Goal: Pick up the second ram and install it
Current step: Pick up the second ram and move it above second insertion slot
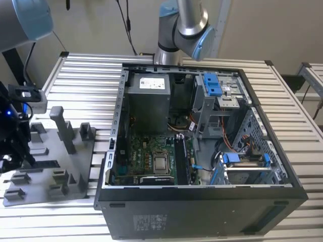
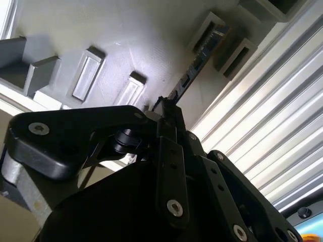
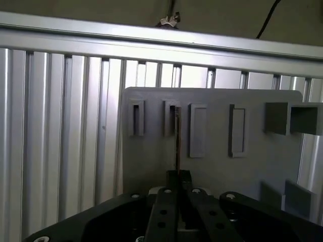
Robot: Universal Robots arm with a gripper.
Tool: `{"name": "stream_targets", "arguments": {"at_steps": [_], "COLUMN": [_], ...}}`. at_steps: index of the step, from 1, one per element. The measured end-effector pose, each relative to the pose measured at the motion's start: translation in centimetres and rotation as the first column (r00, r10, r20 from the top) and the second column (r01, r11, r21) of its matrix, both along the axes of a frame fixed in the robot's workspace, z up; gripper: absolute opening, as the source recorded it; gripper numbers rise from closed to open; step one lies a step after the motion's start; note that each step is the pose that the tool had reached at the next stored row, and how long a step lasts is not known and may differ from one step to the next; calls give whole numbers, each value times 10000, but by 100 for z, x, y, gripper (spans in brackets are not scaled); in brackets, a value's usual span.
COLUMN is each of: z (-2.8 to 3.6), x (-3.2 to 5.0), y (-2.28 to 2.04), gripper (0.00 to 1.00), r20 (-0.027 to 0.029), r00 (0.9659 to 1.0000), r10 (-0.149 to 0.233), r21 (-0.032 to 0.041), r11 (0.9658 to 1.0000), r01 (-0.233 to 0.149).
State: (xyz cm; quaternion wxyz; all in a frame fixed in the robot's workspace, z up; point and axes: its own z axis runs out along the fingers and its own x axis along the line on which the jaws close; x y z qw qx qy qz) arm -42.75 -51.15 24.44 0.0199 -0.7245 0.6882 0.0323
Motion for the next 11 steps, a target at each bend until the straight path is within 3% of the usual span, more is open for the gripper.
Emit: {"name": "stream_targets", "arguments": {"at_steps": [4, 11], "z": [35, 189], "x": [-1, 0], "y": [1, 0], "gripper": [14, 14], "r20": [1, 1], "r00": [9997, 9996], "r10": [-249, -278], "r21": [3, 3], "r11": [9997, 9996], "r01": [249, 278]}}
